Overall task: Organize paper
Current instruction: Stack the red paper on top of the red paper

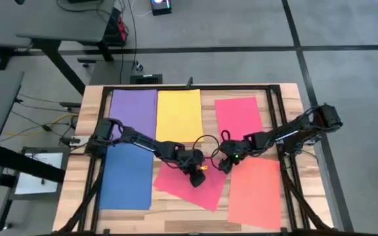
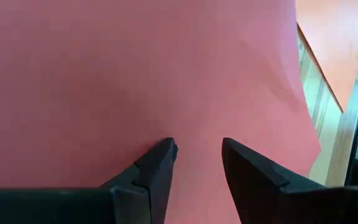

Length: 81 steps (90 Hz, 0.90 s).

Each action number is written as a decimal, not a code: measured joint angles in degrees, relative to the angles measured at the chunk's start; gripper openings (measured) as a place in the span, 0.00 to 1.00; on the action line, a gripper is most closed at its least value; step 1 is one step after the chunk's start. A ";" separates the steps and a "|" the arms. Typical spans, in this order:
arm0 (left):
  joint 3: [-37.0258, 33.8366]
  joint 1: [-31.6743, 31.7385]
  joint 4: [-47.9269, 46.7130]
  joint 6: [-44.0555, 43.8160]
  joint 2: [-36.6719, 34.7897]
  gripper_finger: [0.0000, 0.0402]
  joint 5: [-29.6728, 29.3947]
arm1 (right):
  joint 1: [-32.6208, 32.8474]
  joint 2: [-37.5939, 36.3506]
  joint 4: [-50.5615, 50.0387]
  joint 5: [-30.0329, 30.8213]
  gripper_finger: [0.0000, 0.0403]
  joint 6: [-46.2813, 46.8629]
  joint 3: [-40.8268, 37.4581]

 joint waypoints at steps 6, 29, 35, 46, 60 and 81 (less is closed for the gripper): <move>0.00 0.00 0.00 -0.04 0.00 0.31 -0.01 | 0.00 -0.19 1.26 -0.92 0.59 0.71 -0.11; 0.00 0.00 -0.09 -0.20 0.00 0.31 0.02 | -0.07 -0.63 7.50 -3.29 0.59 3.31 -0.09; 0.01 0.00 -0.10 -0.20 0.00 0.31 0.04 | -0.55 -0.63 7.20 -4.59 0.59 3.94 -0.09; 0.02 0.00 -0.13 -0.20 0.00 0.31 0.06 | -1.85 -0.73 6.43 -5.83 0.59 4.40 -0.09; 0.02 0.00 -0.13 -0.20 0.00 0.31 0.07 | -4.91 -0.76 6.13 -6.11 0.59 6.79 -0.09; 0.02 -0.04 -0.15 -0.54 0.00 0.31 0.04 | -5.84 -0.80 6.73 -8.76 0.59 7.48 -0.04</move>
